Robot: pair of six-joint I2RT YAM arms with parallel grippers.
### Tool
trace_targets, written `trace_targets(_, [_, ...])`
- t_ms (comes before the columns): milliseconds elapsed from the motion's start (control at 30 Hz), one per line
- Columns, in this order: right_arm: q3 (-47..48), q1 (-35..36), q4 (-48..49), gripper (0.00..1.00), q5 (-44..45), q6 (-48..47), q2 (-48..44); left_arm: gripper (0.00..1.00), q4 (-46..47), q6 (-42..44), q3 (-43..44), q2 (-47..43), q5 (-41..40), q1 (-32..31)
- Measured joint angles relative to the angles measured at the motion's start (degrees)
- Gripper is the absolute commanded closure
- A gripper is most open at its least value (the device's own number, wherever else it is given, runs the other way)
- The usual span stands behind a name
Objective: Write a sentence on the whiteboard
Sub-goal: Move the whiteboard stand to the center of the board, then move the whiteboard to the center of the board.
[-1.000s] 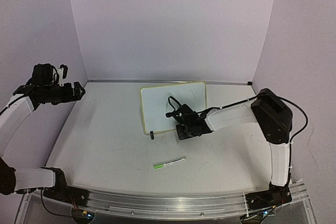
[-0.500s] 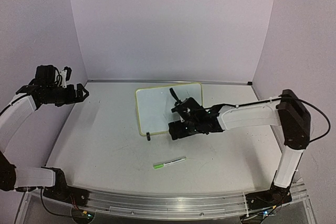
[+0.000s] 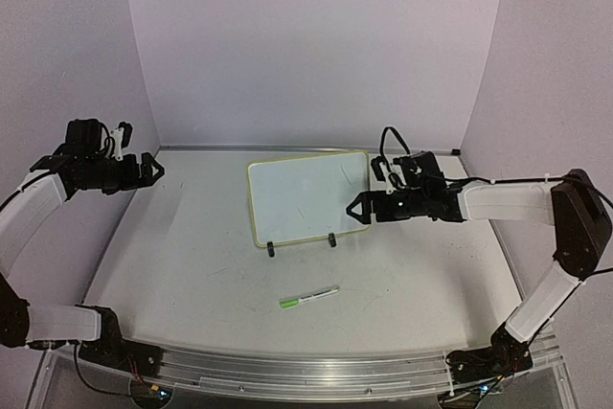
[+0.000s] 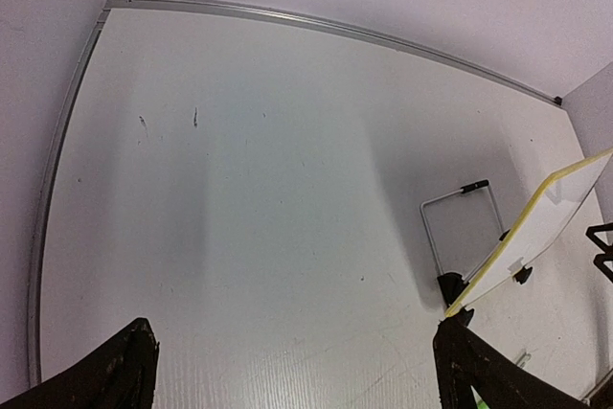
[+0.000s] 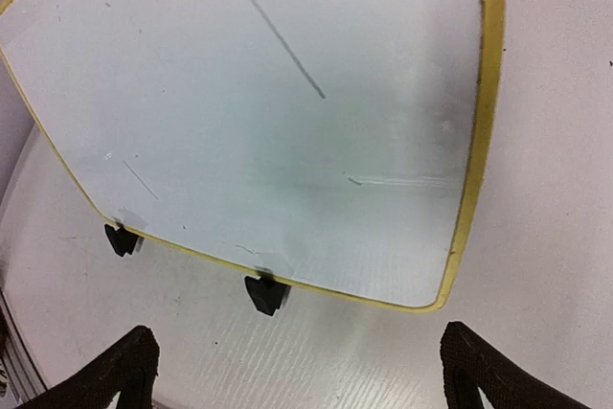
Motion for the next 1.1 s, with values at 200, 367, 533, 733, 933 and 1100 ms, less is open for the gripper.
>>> trace_targets(200, [0.5, -3.6, 3.7, 0.02, -4.4, -3.6, 2.1, 0.01, 0.2, 0.0, -0.4, 0.0, 0.0, 0.0])
trace_targets(367, [3.5, -3.7, 4.6, 0.02, -4.6, -6.4, 6.9, 0.01, 0.2, 0.0, -0.6, 0.0, 0.0, 0.0])
trace_targets(533, [5.9, -3.7, 4.9, 0.02, -3.5, -8.4, 9.8, 0.01, 0.2, 0.0, -0.6, 0.0, 0.0, 0.0])
trace_targets(733, [7.8, -3.7, 5.2, 0.02, -3.1, -9.5, 10.9, 0.01, 0.2, 0.0, -0.6, 0.0, 0.2, 0.0])
trace_targets(933, [8.2, -3.7, 5.3, 0.02, -4.9, -9.8, 11.5, 0.01, 0.2, 0.0, -0.6, 0.0, 0.5, 0.0])
trace_targets(1100, [8.4, -3.0, 5.2, 0.02, -4.7, -9.8, 11.8, 0.01, 0.2, 0.0, -0.6, 0.0, 0.5, 0.0])
